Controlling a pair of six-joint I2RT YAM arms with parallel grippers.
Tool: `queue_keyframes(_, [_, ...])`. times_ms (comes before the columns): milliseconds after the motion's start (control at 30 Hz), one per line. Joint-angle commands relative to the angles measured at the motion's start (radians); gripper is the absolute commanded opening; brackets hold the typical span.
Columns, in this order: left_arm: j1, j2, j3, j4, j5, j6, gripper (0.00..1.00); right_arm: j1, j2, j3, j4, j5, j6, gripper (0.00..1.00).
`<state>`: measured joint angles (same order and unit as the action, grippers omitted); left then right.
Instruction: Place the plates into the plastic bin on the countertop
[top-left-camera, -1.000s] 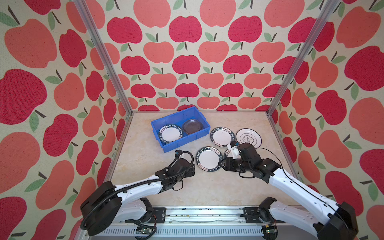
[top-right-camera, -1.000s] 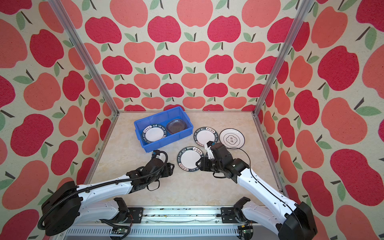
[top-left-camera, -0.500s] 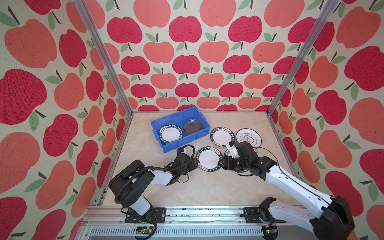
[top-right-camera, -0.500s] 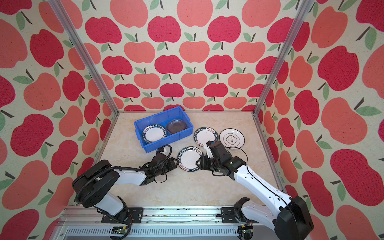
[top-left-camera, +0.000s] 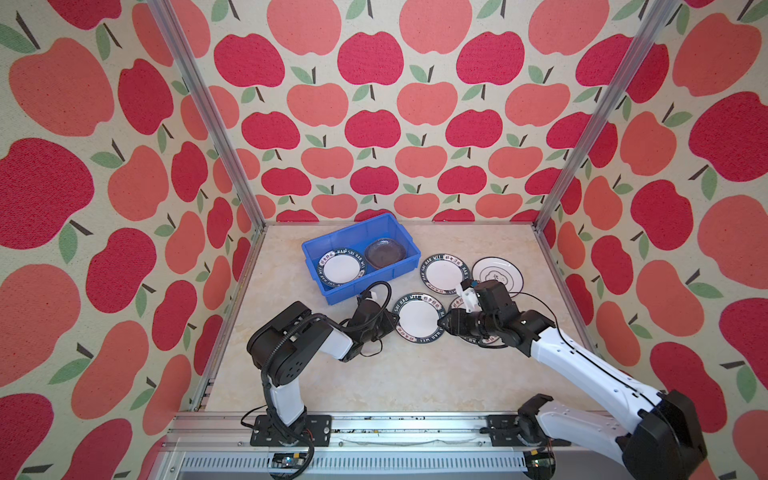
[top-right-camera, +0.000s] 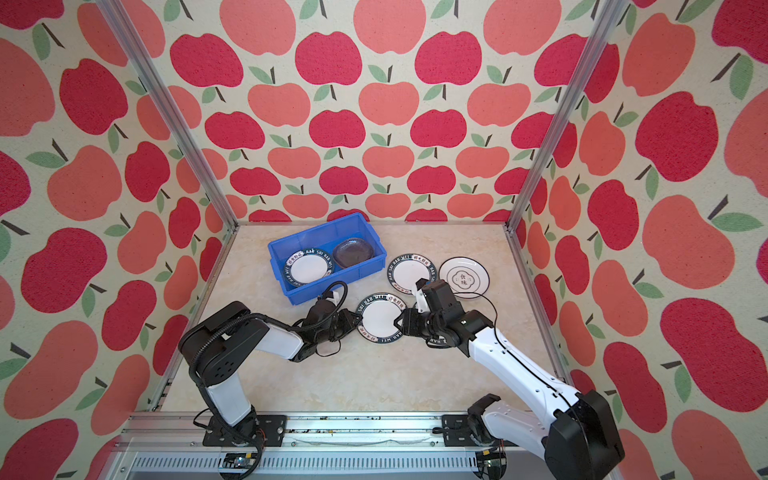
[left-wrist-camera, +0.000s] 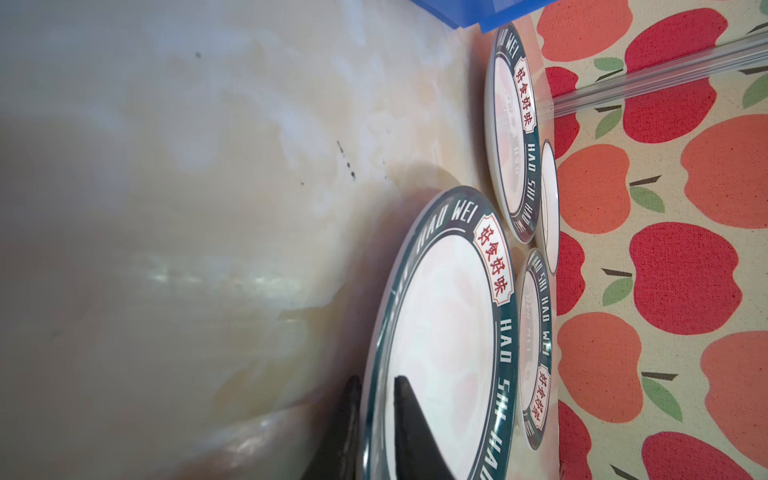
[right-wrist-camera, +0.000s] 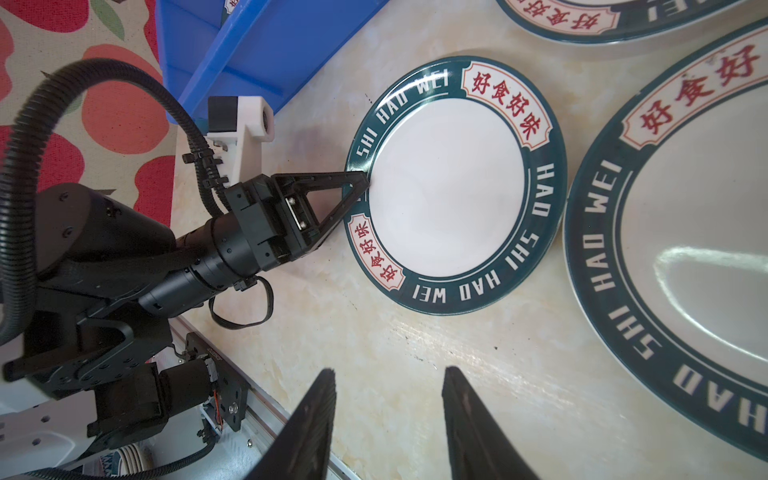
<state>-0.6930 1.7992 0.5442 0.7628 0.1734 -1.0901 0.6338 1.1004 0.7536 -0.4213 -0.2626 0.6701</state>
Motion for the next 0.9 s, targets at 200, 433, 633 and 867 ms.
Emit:
queue_keyframes(200, [0.012,-0.153,-0.09,-0.106,-0.014,0.002,0.0,-0.009,0.029,0.031,0.024,-0.041,-0.033,0.46])
queue_keyframes(433, [0.01,-0.45,-0.183,-0.192,-0.004,-0.028,0.0,-0.039,0.042,0.074,-0.002,-0.07,-0.067,0.56])
queue_keyframes(633, [0.013,-0.762,-0.273,-0.336,-0.072,-0.02,0.0,-0.04,0.096,0.069,0.061,-0.164,-0.045,0.57])
queue_keyframes(867, [0.035,-1.012,-0.303,-0.5,-0.106,-0.003,0.0,-0.024,0.168,0.066,0.225,-0.291,0.034,0.51])
